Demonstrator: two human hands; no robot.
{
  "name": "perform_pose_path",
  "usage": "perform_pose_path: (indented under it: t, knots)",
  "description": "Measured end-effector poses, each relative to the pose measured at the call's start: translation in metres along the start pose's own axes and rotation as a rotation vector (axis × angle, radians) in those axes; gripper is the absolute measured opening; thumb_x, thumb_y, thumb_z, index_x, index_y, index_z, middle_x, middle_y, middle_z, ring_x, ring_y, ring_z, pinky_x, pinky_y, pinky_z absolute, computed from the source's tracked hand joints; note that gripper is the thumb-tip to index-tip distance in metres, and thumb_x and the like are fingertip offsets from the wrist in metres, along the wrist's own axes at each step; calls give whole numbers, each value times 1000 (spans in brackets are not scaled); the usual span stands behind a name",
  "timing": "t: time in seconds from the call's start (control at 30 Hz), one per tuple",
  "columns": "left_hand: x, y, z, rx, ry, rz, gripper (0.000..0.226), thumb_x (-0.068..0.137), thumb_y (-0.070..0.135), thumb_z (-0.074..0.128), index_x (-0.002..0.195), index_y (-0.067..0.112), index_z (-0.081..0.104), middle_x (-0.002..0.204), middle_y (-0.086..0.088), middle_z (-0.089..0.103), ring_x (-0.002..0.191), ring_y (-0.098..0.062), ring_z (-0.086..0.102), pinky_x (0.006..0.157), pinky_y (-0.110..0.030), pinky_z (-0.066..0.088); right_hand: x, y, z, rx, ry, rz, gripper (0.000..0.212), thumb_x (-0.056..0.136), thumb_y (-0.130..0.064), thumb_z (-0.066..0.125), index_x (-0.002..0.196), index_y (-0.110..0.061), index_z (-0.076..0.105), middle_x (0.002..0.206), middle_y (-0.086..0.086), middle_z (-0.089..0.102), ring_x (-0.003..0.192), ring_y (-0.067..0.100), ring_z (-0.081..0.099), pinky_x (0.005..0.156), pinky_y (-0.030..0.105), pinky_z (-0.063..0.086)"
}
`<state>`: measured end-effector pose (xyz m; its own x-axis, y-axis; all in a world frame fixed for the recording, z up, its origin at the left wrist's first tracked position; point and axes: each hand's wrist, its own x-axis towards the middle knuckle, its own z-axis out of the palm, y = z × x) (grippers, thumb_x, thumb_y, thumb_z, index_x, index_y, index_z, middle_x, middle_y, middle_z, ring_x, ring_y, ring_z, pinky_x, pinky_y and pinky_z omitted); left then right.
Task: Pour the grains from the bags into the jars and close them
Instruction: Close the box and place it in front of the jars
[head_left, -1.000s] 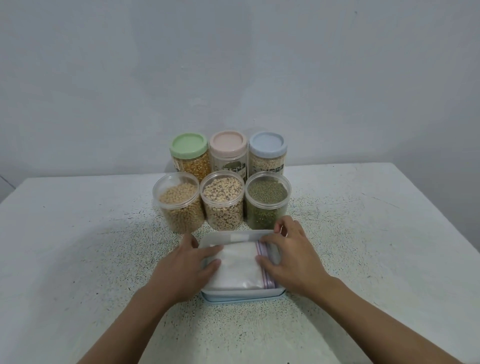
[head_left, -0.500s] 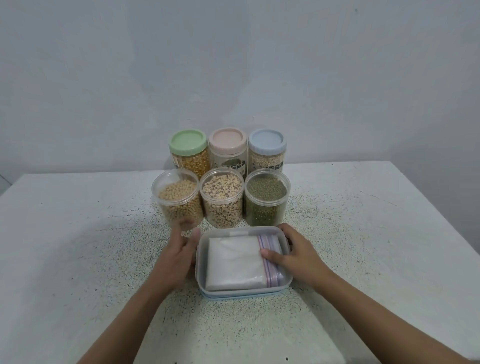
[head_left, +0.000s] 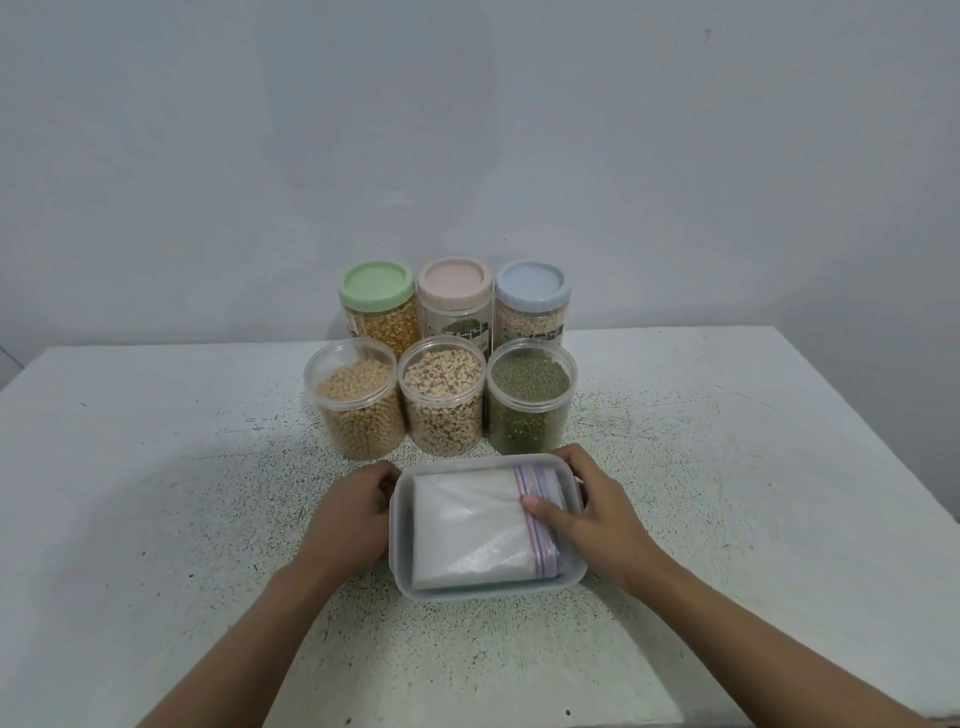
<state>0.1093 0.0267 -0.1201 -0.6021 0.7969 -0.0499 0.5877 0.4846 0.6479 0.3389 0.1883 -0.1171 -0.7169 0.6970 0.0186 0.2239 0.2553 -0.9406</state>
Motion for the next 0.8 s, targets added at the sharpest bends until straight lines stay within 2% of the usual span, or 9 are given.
perform_pose_path:
  t: [0.13,0.23,0.3,0.37,0.43,0.5,0.57,0.67,0.8]
  knots:
    - [0,2,-5,-146,61,-17,4,98,21,63,99,24,60,92,8,70,74,-8,67,61,-25,50,2,-3,-2,147,8,36,24,90,-26,77,108,-22,61,100,-10,71,93,9,68,74,23,56]
    - [4,3,-19,-246,63,-110,16,98,25,65,113,23,63,97,3,71,86,-12,68,69,-28,51,6,-7,-4,218,8,69,20,91,-18,75,106,-15,62,97,-6,71,88,9,69,67,19,53]
    - [4,3,-32,-375,-7,-172,18,96,27,70,113,21,71,98,1,74,90,-17,70,69,-28,51,9,-9,-5,249,6,82,19,90,-17,75,104,-13,63,95,-3,72,86,10,69,66,20,53]
    - [1,2,-48,-454,-74,-174,14,93,27,72,104,21,78,97,1,77,92,-21,72,72,-32,55,11,-8,-4,234,-6,77,26,86,-25,80,103,-14,64,97,-1,73,90,15,70,72,28,56]
    - [-3,-1,-65,-472,-68,-128,13,94,29,71,100,20,78,99,2,77,95,-23,72,75,-37,57,13,-9,-2,224,-20,68,36,78,-35,79,104,-14,65,100,1,73,94,19,70,79,34,58]
    - [-8,0,-81,-493,-6,-18,18,97,34,68,100,17,74,100,0,74,93,-24,70,74,-39,58,15,-9,0,219,-33,60,39,75,-39,77,104,-15,66,100,1,73,94,20,70,79,35,57]
    - [-15,5,-96,-519,73,119,20,95,38,64,97,19,70,97,0,71,84,-17,68,67,-33,54,17,-10,2,199,-44,42,39,76,-39,77,103,-14,65,99,0,73,94,19,70,76,32,56]
    - [-22,15,-109,-567,221,240,10,96,30,66,89,23,67,91,0,68,78,-8,62,64,-20,47,18,-9,9,156,-62,22,33,79,-35,78,102,-15,66,99,-3,72,94,17,70,79,34,58]
    - [-28,23,-103,-614,253,365,3,91,25,71,94,25,71,93,0,72,88,-8,64,76,-21,47,19,-6,21,76,-37,21,19,88,-23,79,101,-21,66,97,-9,73,90,11,69,78,31,57]
